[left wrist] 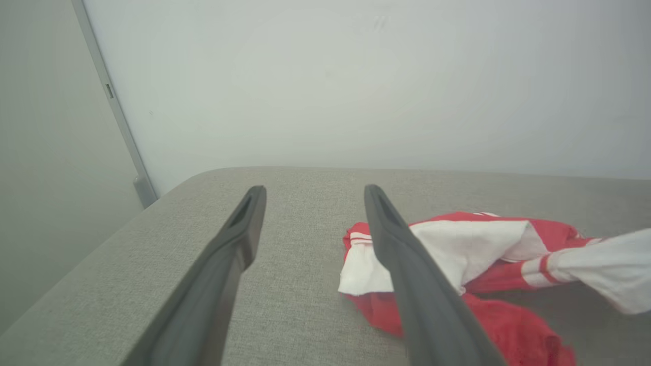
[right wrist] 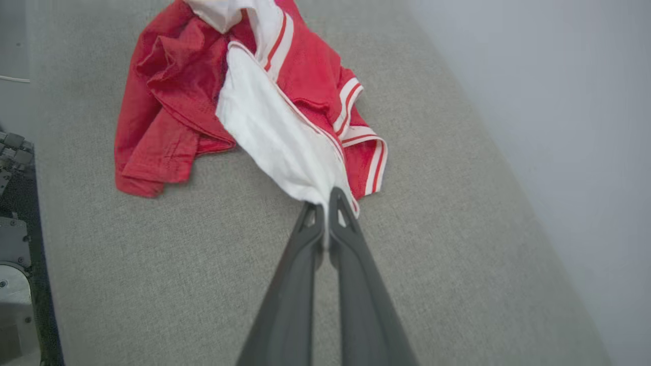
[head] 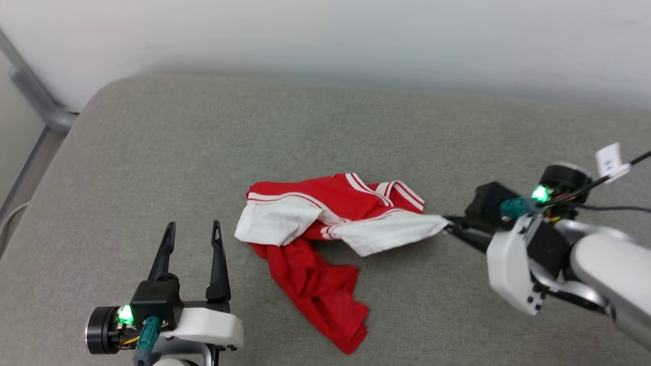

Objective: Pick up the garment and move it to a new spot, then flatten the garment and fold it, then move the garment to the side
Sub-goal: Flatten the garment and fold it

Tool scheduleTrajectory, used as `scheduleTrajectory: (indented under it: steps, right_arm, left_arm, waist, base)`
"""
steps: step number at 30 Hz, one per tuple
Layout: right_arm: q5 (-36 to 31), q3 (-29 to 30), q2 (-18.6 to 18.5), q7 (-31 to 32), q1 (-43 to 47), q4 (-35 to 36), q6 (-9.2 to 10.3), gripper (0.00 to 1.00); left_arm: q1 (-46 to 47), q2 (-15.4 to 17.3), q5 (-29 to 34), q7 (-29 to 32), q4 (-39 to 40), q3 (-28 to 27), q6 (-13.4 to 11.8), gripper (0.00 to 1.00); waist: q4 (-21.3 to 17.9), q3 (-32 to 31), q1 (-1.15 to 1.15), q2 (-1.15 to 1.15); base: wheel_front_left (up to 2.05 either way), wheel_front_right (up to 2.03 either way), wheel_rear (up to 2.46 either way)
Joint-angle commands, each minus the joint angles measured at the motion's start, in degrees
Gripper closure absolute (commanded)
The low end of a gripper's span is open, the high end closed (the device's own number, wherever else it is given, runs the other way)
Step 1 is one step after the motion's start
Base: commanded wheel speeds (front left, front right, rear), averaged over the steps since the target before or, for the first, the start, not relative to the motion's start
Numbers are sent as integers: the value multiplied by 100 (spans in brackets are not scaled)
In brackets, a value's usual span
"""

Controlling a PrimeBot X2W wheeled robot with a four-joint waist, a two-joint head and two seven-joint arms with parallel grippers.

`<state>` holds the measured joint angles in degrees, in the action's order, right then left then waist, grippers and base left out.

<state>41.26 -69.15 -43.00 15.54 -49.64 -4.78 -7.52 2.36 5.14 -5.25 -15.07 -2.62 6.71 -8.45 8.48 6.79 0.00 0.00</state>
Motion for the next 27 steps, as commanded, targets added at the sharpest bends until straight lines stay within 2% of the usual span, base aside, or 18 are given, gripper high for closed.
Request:
scheduleTrajectory:
  steps: [1, 8, 13, 19, 22, 27]
  right_arm:
    - [-29, 211, -152, -69, -88, 212, 6, 100]
    - [-218, 1108, -533, -45, 246, 867, 7, 100]
    - [-262, 1570, -796, 136, 713, 1053, 7, 100]
    - [-161, 2256, -1123, 298, 1947, 1003, 7, 100]
    - [-115, 2727, -1175, 286, 2765, 931, 7, 100]
    - [-136, 3577, -1055, 211, 4027, 673, 7, 100]
  left_arm:
    - [-116, -10, 50, -14, -16, -56, 40, 0]
    - [-274, -44, 107, -14, -39, -158, 129, 0]
    - [-362, -67, 119, -14, -45, -210, 166, 0]
    - [-476, -106, 129, -14, -71, -251, 206, 0]
    - [-530, -115, 139, -14, -77, -271, 224, 0]
    - [-553, -127, 156, -14, -76, -306, 243, 0]
  waist:
    - [-128, -169, 0, 0]
    - [-232, -383, 0, 0]
    - [-284, -482, 0, 0]
    - [-387, -567, 0, 0]
    - [-456, -588, 0, 0]
    - [-575, -579, 0, 0]
  base:
    - [0, 0, 0]
    - [0, 0, 0]
    - [0, 0, 0]
    - [0, 0, 0]
    - [0, 0, 0]
    - [0, 0, 0]
